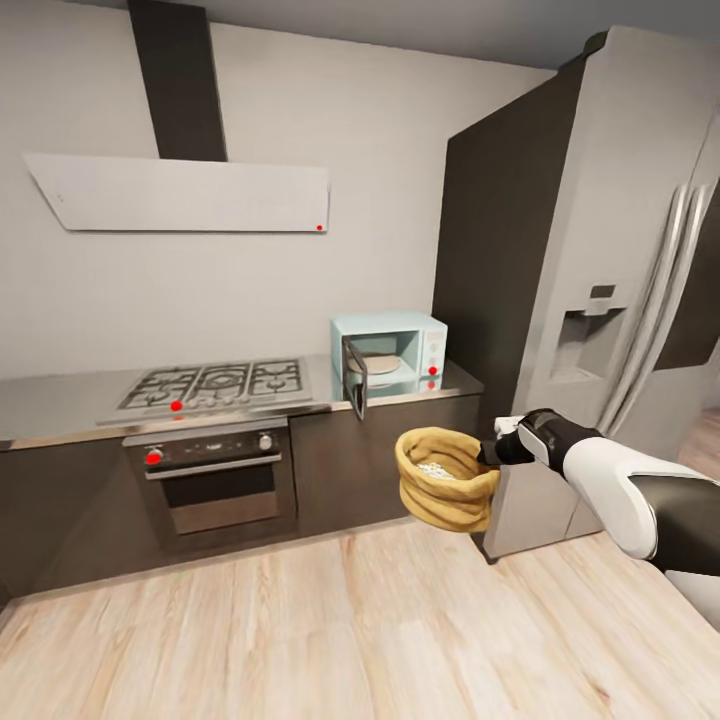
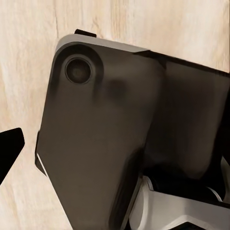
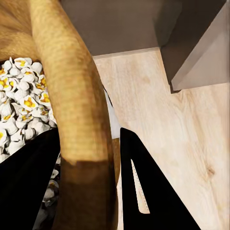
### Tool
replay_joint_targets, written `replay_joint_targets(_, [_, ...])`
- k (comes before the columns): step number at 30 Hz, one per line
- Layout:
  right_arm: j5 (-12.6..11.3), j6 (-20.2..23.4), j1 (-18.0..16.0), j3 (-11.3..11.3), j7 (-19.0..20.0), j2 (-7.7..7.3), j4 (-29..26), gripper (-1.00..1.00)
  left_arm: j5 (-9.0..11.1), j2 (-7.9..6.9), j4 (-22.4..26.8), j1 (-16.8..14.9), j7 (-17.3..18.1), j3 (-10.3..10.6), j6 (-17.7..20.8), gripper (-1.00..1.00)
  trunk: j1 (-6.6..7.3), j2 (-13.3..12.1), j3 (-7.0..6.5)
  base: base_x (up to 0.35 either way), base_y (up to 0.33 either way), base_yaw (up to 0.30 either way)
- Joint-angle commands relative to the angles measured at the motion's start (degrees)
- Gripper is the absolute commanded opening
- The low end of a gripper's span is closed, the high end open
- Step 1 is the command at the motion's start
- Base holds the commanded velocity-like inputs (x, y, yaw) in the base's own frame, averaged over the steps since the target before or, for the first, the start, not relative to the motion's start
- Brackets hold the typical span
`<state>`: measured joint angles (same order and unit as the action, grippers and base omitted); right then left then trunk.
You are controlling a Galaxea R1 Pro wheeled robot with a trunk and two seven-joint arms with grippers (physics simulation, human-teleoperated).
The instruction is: In the kitchen, take the popcorn bag from the countertop, put it into the microwave, and heat it until the popcorn is cooked so the cooked popcorn ends up inside the bag.
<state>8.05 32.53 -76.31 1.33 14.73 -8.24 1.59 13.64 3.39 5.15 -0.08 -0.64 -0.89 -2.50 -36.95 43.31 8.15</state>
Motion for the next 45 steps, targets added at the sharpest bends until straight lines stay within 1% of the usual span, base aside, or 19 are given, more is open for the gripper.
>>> replay_joint_targets(1, [0.6, 0.0, -0.1, 0.1, 0.5, -0.02, 0.1, -1.0, 0.3, -0.05, 0.0, 0.0, -0.1, -0.1, -0.1, 1.0, -0.04, 0.1, 0.08, 0.24, -0.247, 0.0])
replay_joint_targets(16, [0.5, 0.0, -0.1, 0.1, 0.5, 0.09, 0.0, -1.0, 0.3, -0.22, 0.0, 0.0, -0.1, -0.1, 0.0, 1.0, -0.04, 0.1, 0.08, 0.279, -0.175, 0.003])
replay_joint_targets(34, [0.4, 0.0, -0.1, 0.1, 0.3, -0.02, 0.0, -1.0, 0.3, -0.14, 0.0, 0.0, -0.1, -0.1, -0.1, 1.0, -0.04, 0.1, 0.08, 0.288, -0.149, 0.245])
replay_joint_targets(40, [0.4, 0.0, -0.1, 0.0, 0.3, -0.04, 0.0, -1.0, 0.3, -0.03, 0.0, 0.0, -0.1, -0.1, -0.2, 1.0, -0.04, 0.1, 0.08, 0.283, -0.148, 0.039])
replay_joint_targets(45, [0.5, 0.0, -0.1, 0.0, 0.3, -0.5, 0.0, -1.0, 0.2, 0.04, 0.0, 0.0, 0.0, -0.1, -0.2, 1.0, -0.04, 0.1, 0.08, 0.063, -0.035, 0.001])
